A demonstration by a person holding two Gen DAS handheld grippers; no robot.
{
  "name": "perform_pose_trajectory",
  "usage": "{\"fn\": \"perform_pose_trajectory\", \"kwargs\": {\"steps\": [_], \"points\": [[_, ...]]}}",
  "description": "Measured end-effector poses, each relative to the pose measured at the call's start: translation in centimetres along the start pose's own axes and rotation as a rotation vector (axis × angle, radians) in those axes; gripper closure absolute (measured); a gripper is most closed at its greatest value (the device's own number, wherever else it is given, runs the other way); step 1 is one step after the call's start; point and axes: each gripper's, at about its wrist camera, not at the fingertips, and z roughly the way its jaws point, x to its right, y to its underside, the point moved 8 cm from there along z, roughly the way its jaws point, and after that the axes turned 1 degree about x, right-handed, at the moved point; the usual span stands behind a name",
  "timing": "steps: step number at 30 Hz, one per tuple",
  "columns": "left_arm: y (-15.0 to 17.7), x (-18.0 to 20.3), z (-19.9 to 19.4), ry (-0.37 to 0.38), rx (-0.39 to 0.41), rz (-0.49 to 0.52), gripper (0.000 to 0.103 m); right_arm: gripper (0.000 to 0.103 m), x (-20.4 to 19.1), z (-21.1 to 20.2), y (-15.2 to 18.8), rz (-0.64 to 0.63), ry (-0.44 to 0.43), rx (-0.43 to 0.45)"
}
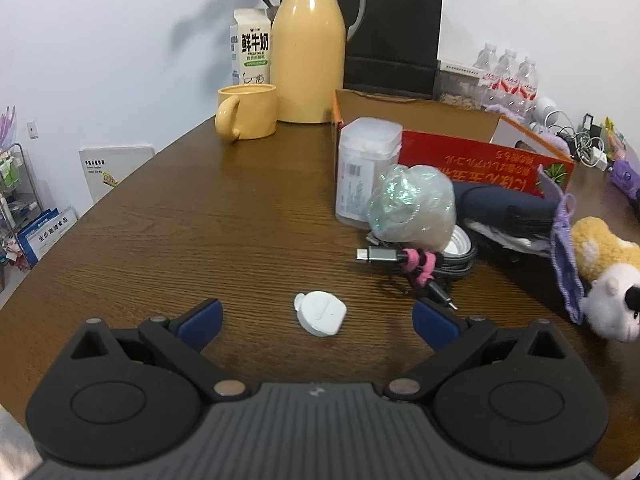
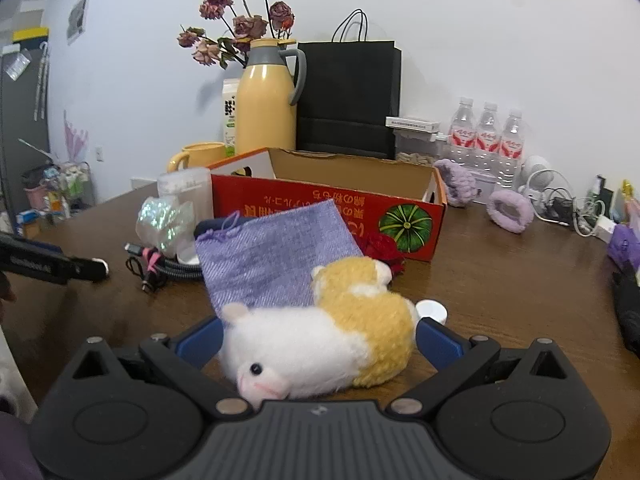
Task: Organize objects
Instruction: 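Grasp the white-and-yellow plush toy with the right gripper while the left gripper grasps the white cap, then drop the plush toy into the cardboard box with the right gripper while the left drops the white cap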
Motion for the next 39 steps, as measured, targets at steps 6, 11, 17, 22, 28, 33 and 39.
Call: {"fn": "perform_pose_trajectory", "kwargs": {"steps": [6,11,17,22,28,33,39], "points": [[-0.2,0.3,1.2,0.01,-0.014,0.015,0.02,0.0,2.0,1.4,-1.8,0.053,0.007,-0.001],[0.1,0.5,1.8,0.015,-0.032,0.024,0.042,0.0,3.4,3.7,-2.0,0.115,0.029,-0.073],[-0.1,0.0,1.9,0.017,-0.017,0.013,0.074,0.011,4.0,5.8,-1.7,0.162,0.02,-0.132],[-0.1,-0.3,1.7,0.028,-0.013,-0.005,0.075,0.043,3.5,6.8,-0.9,0.178,-0.008,-0.187],[-1.2,-0.3,0.7,0.046,0.027,-0.013,0.075,0.054,3.4,5.8,-1.4,0.196,-0.014,-0.154],[-4.5,0.9,-0.6,0.068,0.126,-0.016,0.075,0.056,3.7,3.7,-3.2,0.218,-0.013,-0.078],[-9.4,2.5,-1.5,0.084,0.224,-0.057,0.075,0.056,4.4,3.0,-6.6,0.233,-0.015,0.015]]}}
